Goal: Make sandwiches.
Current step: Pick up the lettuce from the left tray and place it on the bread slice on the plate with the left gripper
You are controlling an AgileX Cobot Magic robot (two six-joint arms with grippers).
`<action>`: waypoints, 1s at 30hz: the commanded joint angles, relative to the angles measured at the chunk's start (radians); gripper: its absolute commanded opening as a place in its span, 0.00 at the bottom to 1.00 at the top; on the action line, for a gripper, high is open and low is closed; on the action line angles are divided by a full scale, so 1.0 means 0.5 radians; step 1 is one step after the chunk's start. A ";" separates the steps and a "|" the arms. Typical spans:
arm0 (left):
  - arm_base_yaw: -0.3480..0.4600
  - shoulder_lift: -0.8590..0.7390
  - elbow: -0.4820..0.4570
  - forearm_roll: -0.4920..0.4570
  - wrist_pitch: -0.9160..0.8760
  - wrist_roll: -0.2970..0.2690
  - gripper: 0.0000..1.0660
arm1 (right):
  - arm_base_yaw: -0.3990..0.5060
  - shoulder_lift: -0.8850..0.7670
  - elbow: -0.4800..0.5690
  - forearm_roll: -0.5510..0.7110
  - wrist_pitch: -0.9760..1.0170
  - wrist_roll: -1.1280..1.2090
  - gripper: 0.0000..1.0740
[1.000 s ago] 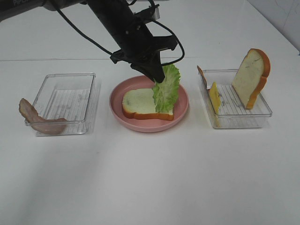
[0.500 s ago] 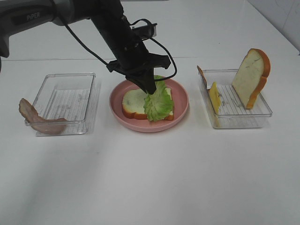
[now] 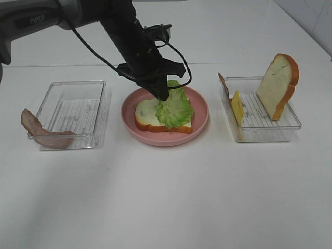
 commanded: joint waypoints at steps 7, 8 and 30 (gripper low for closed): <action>0.008 0.010 -0.008 0.086 0.022 -0.004 0.00 | 0.000 -0.060 0.006 0.000 -0.016 -0.010 0.70; 0.008 0.010 -0.008 0.098 0.018 -0.008 0.00 | 0.000 -0.060 0.006 0.000 -0.016 -0.010 0.70; 0.008 -0.264 -0.054 0.472 0.268 -0.266 0.96 | 0.000 -0.060 0.006 0.000 -0.016 -0.010 0.70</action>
